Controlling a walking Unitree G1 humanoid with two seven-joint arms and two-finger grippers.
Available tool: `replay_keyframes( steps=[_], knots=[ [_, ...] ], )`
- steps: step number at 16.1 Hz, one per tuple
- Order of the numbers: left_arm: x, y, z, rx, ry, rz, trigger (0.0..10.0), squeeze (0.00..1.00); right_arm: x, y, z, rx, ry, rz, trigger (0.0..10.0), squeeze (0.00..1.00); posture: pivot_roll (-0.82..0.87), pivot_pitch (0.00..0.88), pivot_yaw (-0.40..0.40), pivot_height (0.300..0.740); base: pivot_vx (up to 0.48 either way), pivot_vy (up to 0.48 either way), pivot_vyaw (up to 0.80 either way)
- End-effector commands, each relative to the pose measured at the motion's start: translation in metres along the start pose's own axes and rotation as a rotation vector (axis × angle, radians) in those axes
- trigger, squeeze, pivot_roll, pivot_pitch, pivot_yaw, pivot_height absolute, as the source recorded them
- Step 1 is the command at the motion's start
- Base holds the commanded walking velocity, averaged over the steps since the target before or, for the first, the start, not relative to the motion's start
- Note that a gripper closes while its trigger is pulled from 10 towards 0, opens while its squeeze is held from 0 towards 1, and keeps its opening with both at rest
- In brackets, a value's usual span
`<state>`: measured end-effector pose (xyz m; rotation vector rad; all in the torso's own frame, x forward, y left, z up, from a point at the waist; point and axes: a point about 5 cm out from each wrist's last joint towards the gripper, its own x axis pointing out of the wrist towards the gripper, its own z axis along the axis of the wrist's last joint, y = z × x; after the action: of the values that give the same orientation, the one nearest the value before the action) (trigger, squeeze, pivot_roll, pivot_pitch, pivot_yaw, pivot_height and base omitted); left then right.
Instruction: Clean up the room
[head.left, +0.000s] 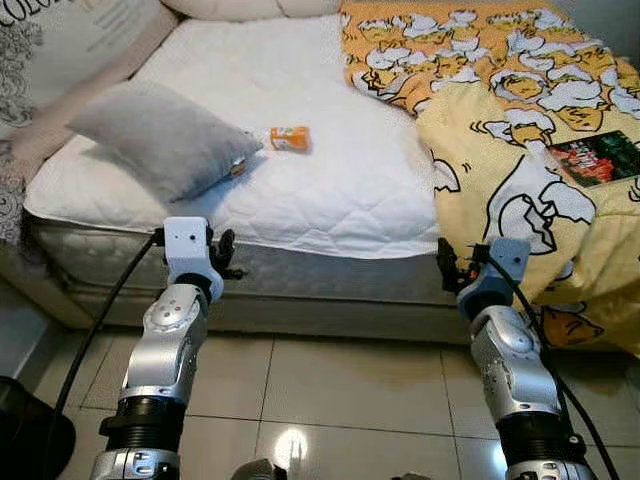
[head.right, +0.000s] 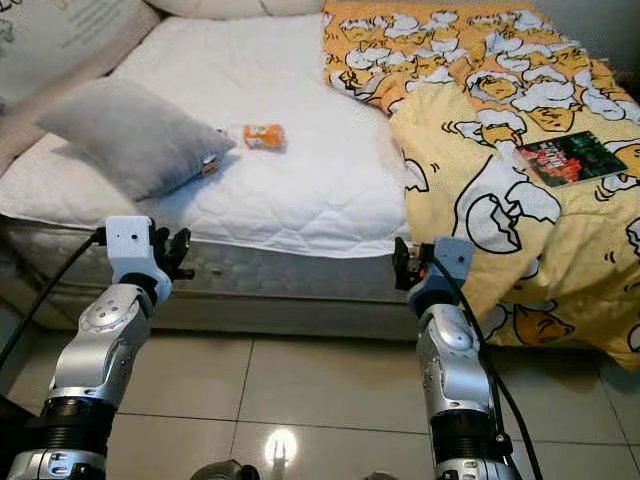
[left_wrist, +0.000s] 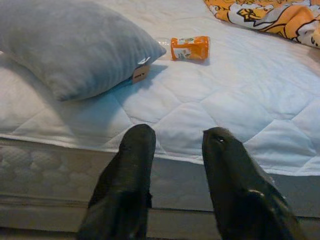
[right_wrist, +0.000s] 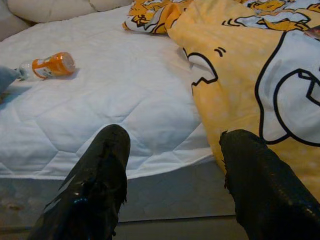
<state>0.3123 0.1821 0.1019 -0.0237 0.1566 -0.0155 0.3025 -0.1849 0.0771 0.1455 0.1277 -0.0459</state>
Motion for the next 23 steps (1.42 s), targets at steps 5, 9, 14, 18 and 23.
replay_keyframes(
  steps=[5,9,14,18,23],
  knots=[
    [0.001,0.003,0.003,0.017,-0.022,-0.006,10.0,1.0,0.002,-0.004,0.008,-0.083,-0.059,-0.017,10.0,1.0,0.02,0.0,0.053,0.74,0.185,0.0,0.0],
    [0.001,0.003,0.003,0.018,-0.028,-0.007,10.0,1.0,0.003,-0.007,0.011,-0.066,-0.075,-0.039,10.0,1.0,0.02,0.0,0.054,0.74,0.358,0.0,0.0],
    [0.002,0.004,0.005,0.011,-0.034,0.005,10.0,1.0,0.006,0.001,0.014,-0.057,-0.082,-0.008,10.0,1.0,0.02,0.0,0.047,0.74,0.41,0.0,0.16],
    [0.003,0.004,0.005,0.002,-0.034,0.011,10.0,1.0,0.008,-0.001,0.018,-0.096,-0.115,-0.018,10.0,1.0,0.02,0.0,0.045,0.74,0.41,0.0,0.6],
    [0.003,0.005,0.005,0.004,-0.035,0.011,10.0,1.0,0.008,-0.001,0.022,-0.103,-0.154,-0.039,10.0,1.0,0.03,0.0,0.044,0.74,0.409,0.0,0.35]
  ],
)
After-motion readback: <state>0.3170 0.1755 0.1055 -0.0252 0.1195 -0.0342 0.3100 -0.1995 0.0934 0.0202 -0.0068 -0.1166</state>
